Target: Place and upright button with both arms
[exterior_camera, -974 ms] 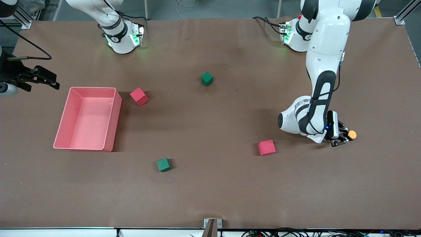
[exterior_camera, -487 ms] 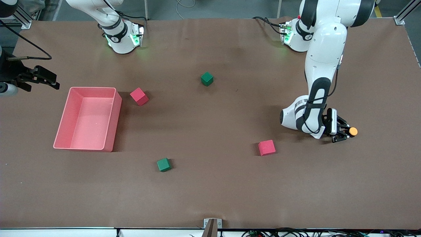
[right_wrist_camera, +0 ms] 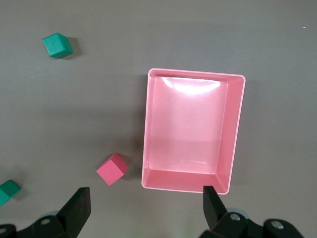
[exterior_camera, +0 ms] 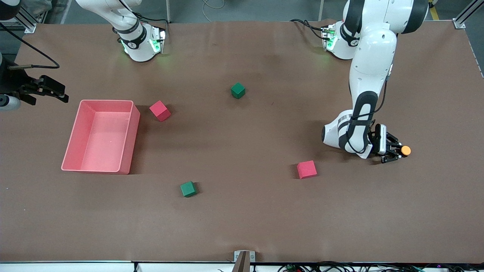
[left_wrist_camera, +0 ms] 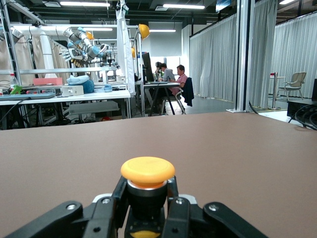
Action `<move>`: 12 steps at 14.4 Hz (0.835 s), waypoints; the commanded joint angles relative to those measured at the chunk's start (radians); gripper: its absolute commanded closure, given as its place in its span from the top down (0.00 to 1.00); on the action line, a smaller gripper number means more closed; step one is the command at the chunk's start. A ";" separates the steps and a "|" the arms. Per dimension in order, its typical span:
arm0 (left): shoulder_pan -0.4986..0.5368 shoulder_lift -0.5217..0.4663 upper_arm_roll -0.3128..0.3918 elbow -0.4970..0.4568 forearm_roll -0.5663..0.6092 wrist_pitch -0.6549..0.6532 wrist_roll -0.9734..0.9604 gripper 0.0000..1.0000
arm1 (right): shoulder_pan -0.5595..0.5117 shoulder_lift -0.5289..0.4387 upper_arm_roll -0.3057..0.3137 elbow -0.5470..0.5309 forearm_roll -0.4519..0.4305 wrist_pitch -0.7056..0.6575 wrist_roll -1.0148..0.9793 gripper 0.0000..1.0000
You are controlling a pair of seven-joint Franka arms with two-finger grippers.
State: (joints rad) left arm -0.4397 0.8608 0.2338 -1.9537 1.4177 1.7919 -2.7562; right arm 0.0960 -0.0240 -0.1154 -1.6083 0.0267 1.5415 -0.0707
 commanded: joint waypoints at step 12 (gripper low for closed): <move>-0.001 0.018 0.001 -0.004 0.041 -0.037 -0.112 1.00 | 0.004 -0.030 -0.003 -0.029 -0.010 0.002 -0.008 1.00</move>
State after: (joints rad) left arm -0.4396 0.8697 0.2339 -1.9523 1.4275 1.7768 -2.7549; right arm 0.0960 -0.0240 -0.1156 -1.6085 0.0267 1.5413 -0.0707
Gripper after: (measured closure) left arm 0.093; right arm 0.000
